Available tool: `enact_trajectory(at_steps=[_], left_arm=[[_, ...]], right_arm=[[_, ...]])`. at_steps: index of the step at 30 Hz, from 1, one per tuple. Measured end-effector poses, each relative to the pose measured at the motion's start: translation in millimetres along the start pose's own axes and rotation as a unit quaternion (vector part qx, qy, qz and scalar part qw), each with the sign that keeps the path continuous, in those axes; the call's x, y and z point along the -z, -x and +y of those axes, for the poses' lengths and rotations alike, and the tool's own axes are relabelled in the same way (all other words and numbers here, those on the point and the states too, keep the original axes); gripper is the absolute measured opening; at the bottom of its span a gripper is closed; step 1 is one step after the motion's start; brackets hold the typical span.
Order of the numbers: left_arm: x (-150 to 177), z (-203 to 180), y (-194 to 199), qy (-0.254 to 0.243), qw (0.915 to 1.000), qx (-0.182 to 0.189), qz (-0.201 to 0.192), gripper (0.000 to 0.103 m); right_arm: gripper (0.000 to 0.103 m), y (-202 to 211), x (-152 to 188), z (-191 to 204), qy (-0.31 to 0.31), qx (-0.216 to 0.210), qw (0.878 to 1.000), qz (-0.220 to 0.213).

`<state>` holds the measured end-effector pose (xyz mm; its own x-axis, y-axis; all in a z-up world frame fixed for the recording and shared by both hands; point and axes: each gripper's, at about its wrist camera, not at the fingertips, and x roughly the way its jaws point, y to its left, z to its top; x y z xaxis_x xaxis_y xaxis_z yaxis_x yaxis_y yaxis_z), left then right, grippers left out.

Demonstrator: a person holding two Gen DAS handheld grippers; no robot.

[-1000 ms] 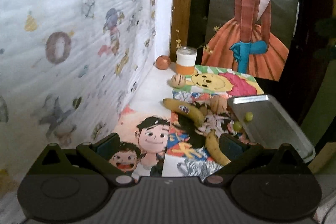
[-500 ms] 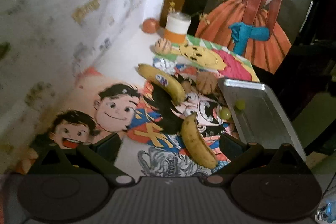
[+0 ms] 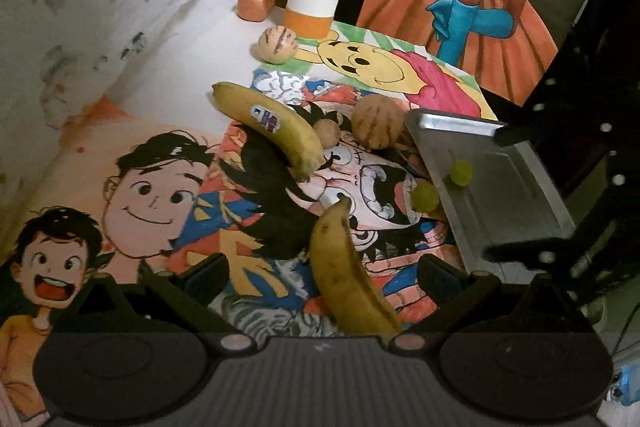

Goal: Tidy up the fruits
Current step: 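Grasp a green grape with the right gripper while the left gripper grasps a yellow banana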

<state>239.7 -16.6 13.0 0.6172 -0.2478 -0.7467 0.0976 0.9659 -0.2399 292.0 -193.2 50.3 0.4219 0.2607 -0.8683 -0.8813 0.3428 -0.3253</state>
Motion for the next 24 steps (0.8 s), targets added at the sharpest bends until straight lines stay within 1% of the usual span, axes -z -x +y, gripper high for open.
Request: enact_trajectory(at_steps=[2,3,5,8,9,13,17,21,23,24], left_arm=[[0,2,-2,0.006,0.9999,0.011,0.001,0.095],[-1,4,-3,0.01,0.9998,0.016,0.002,0.093],[-1,6,-6,0.014,0.9996,0.022,0.006,0.088],[-2,7,-9,0.016,0.9994,0.029,0.011,0.082],[-2,7,-10,0.017,0.9993,0.031,0.012,0.081],[-2,4,-16,0.016,0.9989,0.039,0.022,0.067],[-3,1,-19,0.011,0.9988,0.041,0.026,0.057],[-4,-2,-21,0.01,0.9988,0.039,0.029,0.053],[-4,-3,-22,0.008,0.9989,0.037,0.029,0.046],[-5,-3,-23,0.008,0.9989,0.035,0.029,0.045]], right_arm=[[0.075,-6,-1,1,0.021,0.006,1.0,0.001],[0.073,-9,-2,1,0.027,0.006,1.0,0.001],[0.065,-14,-4,1,0.035,0.003,0.999,0.002],[0.057,-22,-7,1,0.045,0.001,0.999,0.007],[0.056,-24,-8,2,0.048,0.001,0.999,0.009],[0.05,-36,-10,1,0.049,-0.005,0.999,0.017],[0.048,-48,-9,-1,0.04,-0.02,0.999,0.029],[0.044,-50,-10,-9,0.024,-0.023,0.999,0.028],[0.041,-51,-10,-12,0.02,-0.025,0.999,0.028],[0.04,-52,-11,-13,0.02,-0.025,0.999,0.029]])
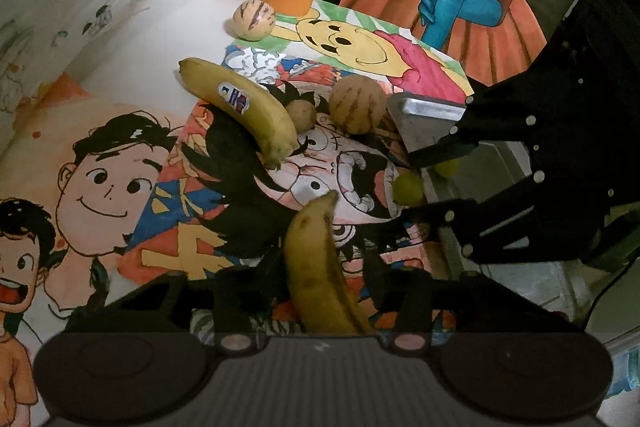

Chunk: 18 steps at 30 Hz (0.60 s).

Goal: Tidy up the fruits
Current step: 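Grasp a green grape with the right gripper while the left gripper grasps a yellow banana, then carry the banana and grape over the tray while the right gripper opens to drop the grape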

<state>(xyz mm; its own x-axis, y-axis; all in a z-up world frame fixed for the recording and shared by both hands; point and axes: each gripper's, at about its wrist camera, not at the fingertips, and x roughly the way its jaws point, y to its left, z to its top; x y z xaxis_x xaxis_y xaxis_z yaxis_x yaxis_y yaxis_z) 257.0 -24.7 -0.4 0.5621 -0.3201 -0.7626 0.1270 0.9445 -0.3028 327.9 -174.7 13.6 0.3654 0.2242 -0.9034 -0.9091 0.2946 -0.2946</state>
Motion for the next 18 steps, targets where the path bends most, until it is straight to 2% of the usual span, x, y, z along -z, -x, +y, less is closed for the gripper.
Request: enact_trajectory(at_steps=[4,7,10,18], left_arm=[[-1,0,-1,0.001,1.0,-0.007,0.0,0.035],[-2,0,-1,0.003,1.0,-0.008,0.002,0.035],[-2,1,-1,0.005,0.9999,-0.009,0.002,0.035],[0,3,4,0.028,0.9995,0.011,-0.003,0.034]], right_arm=[[0.026,0,-3,0,0.003,-0.009,1.0,0.001],[0.026,-1,-5,6,0.016,0.001,1.0,0.005],[0.026,1,-4,6,0.001,0.005,1.0,0.0],[0.026,18,13,19,-0.067,0.015,0.996,-0.055]])
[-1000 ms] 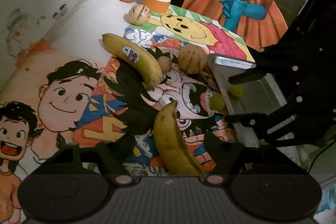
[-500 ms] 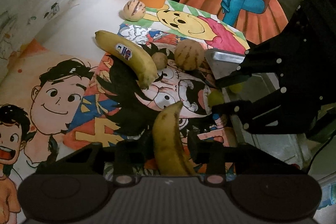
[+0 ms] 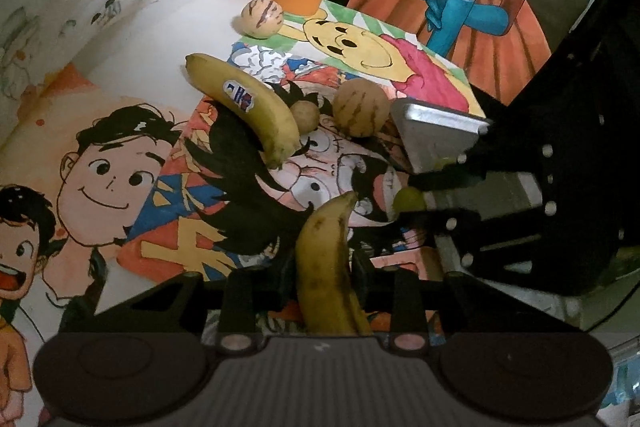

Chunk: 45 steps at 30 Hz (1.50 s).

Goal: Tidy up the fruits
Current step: 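Carry the banana and grape over the tray while the right gripper opens to drop the grape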

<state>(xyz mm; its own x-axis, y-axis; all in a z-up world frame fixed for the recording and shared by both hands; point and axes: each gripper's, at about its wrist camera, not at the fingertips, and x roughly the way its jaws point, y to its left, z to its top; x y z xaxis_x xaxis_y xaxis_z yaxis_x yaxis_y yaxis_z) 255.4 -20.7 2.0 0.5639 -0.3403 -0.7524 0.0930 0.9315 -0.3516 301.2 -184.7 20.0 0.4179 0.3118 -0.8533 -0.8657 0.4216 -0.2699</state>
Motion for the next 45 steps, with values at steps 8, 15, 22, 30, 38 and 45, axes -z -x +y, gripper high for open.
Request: enact_trajectory(at_steps=[8,15,22,30,38,45], left_arm=[[1,-11,14,0.002,0.9991,0.03,-0.03,0.034],[-8,-41,10,-0.032,0.9975,0.058,-0.026,0.032],[-20,-61,-11,-0.056,0.997,0.05,-0.022,0.033],[-18,-66,-14,-0.062,0.9972,0.036,-0.024,0.032],[-17,-94,-15,-0.132,0.9908,0.003,-0.031,0.032],[-17,-113,-20,-0.181,0.9828,-0.019,-0.03,0.032]], right_arm=[[0.026,53,33,10,-0.127,0.051,0.987,-0.087],[0.026,89,89,16,-0.256,0.11,0.953,-0.116],[0.026,92,133,23,-0.326,0.119,0.931,-0.112],[0.026,86,150,24,-0.364,0.112,0.916,-0.126],[0.026,77,153,28,-0.373,0.106,0.913,-0.128],[0.026,77,157,28,-0.385,0.107,0.907,-0.137]])
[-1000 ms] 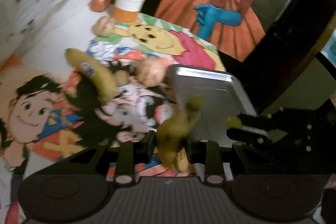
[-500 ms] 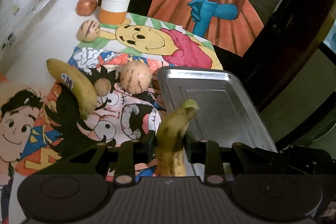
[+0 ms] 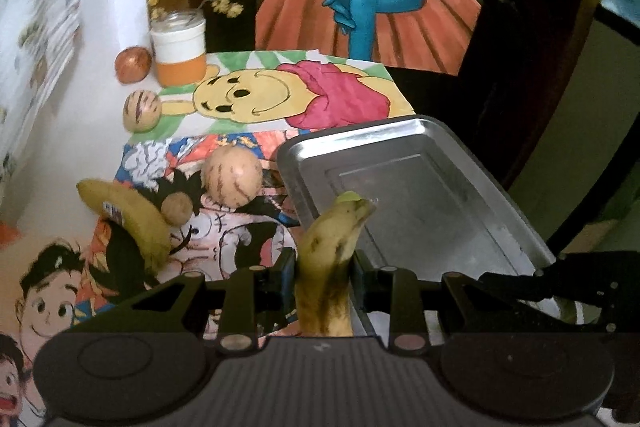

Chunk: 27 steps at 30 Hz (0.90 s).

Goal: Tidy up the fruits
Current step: 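Carry the banana and grape over the tray while the right gripper opens to drop the grape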

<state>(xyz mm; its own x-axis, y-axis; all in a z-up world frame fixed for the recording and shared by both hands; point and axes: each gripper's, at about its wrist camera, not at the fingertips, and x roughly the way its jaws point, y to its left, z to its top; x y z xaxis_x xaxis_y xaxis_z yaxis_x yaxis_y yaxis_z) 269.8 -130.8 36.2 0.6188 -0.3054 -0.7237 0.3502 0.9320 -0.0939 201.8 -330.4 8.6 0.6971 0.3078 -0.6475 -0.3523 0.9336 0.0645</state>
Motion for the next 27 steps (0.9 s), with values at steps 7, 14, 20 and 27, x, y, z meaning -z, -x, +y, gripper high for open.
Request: enact_trajectory(at_steps=[7,14,20,27], left_arm=[[-9,-28,-10,-0.078,0.9968,-0.014,0.011,0.033],[-14,-40,-23,-0.108,0.9936,-0.019,0.027,0.033],[-20,-37,-16,-0.111,0.9935,0.0,0.022,0.031],[-17,-52,-29,-0.133,0.9901,0.024,0.037,0.032]], right_arm=[[0.027,2,4,-3,-0.019,0.013,1.0,-0.014],[0.027,3,11,-6,-0.049,0.014,0.998,-0.029],[0.028,0,15,-5,-0.052,0.009,0.998,-0.029],[0.028,5,18,-2,-0.054,0.016,0.998,-0.034]])
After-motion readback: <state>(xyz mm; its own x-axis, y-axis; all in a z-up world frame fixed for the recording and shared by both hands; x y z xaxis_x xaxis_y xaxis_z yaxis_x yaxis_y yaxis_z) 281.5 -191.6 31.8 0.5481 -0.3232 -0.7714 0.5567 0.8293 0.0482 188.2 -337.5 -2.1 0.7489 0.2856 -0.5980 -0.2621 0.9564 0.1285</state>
